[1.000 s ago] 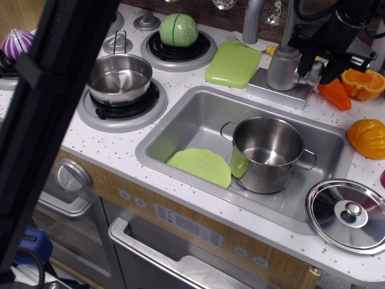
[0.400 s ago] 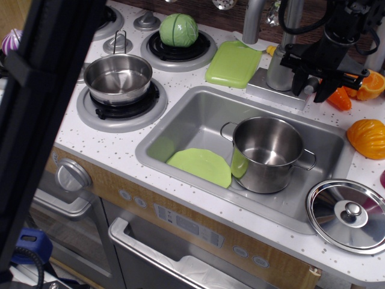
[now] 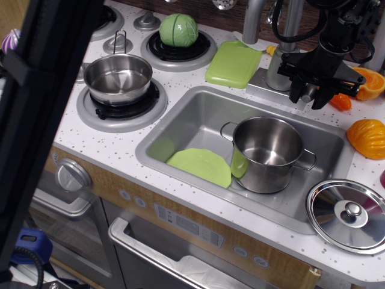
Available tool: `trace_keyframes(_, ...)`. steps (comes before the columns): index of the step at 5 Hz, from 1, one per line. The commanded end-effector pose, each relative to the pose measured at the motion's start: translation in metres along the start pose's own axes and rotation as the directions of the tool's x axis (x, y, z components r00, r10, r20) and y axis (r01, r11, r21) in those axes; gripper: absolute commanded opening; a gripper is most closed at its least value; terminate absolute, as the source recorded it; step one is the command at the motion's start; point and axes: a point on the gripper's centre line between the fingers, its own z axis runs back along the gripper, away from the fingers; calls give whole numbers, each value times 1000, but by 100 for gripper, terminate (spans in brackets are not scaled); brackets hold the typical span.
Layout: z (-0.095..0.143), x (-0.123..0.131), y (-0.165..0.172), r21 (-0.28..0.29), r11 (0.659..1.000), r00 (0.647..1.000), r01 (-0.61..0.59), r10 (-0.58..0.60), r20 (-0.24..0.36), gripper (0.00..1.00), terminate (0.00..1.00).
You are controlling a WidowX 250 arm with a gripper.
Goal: Turn lever vertical to front
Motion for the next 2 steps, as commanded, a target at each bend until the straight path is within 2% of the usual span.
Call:
trace_keyframes(1, 38, 12, -5, -41, 999, 1000, 23, -22, 20, 100, 0)
trace_keyframes(2, 53, 11, 0, -4, 1000, 1000, 31, -31, -4, 100, 100)
